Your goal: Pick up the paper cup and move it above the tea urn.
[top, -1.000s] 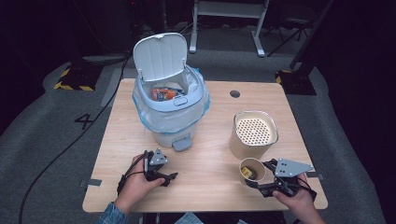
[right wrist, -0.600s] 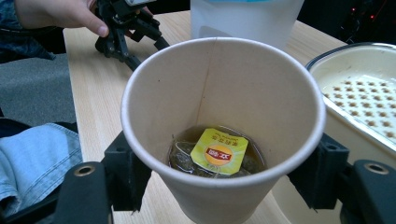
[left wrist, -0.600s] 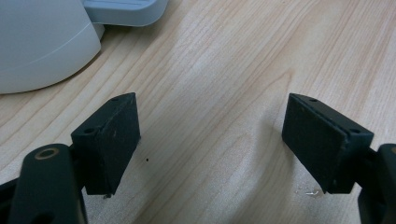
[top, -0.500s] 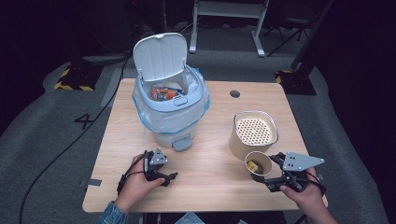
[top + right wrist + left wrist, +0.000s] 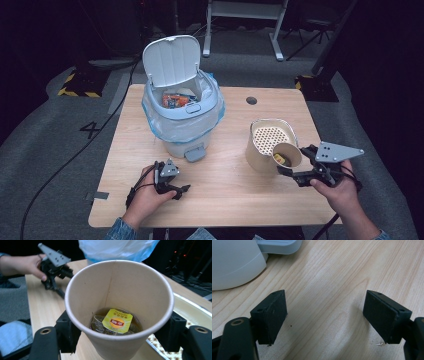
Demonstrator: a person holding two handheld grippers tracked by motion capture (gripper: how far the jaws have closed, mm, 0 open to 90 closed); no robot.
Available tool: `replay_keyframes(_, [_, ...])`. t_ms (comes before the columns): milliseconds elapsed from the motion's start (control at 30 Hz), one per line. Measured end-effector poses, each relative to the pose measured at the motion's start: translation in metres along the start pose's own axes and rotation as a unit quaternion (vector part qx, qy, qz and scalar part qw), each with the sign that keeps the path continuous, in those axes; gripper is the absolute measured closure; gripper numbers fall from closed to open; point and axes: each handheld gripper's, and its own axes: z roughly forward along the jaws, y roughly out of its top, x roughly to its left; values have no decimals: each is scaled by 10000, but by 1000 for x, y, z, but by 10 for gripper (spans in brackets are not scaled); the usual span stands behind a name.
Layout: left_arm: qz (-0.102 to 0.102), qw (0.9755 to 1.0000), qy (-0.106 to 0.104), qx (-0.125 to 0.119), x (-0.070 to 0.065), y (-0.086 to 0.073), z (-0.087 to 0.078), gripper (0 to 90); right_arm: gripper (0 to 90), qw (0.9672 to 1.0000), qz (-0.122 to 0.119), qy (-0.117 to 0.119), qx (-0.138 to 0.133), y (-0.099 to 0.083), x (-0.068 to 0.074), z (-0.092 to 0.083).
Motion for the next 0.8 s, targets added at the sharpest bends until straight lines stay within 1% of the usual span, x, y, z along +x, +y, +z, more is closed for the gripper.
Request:
replay_keyframes(67, [-6,10000,1,0,0,0,0,198,316,10000,8,-26,-15,2,-2,-1])
replay_keyframes(133, [-12,10000,5,2,1,0,0,198,316,9999,41,-104,-47,8,-9,-1])
replay_keyframes(167, [-12,10000,5,2,1,0,0,198,316,9999,41,-104,-47,8,-9,-1])
replay_keyframes(200, [-41,10000,16,6,1,0,0,198,316,9998,76,-171,-12,10,-15,0])
replay_keyframes(233, [-41,10000,16,6,1,0,0,198,316,9998,76,-171,-12,10,-15,0])
replay_keyframes(267, [-61,10000,35,-9,2,0,0,198,316,9996,86,-265,17,13,-22,1])
replay_keyframes(333, [-60,10000,54,-3,2,0,0,198,316,9995,98,-287,19,14,-25,1])
replay_keyframes(367, [-66,10000,60,-2,3,0,0,198,316,9994,104,-328,21,15,-28,1])
replay_keyframes(400, [-68,10000,65,-4,2,0,0,198,316,9991,112,-411,36,17,-37,1])
replay_keyframes(433, [-68,10000,65,-4,2,0,0,198,316,9991,112,-411,36,17,-37,1])
replay_keyframes(567, [-64,10000,67,-6,2,0,0,198,316,9984,154,-548,14,19,-53,3])
replay_keyframes(633, [-62,10000,78,-4,2,0,0,199,316,9979,153,-627,57,20,-60,5])
replay_keyframes(667, [-62,9999,79,-5,2,0,0,199,316,9974,140,-702,67,20,-67,7])
replay_keyframes(700, [-62,9999,79,-5,2,0,0,199,316,9974,140,-702,67,20,-67,7])
replay_keyframes(767, [-63,9999,79,-5,2,0,0,199,316,9968,167,-785,55,21,-76,9])
replay_keyframes(800, [-61,9999,80,-4,2,0,0,199,316,9968,167,-785,55,21,-76,9])
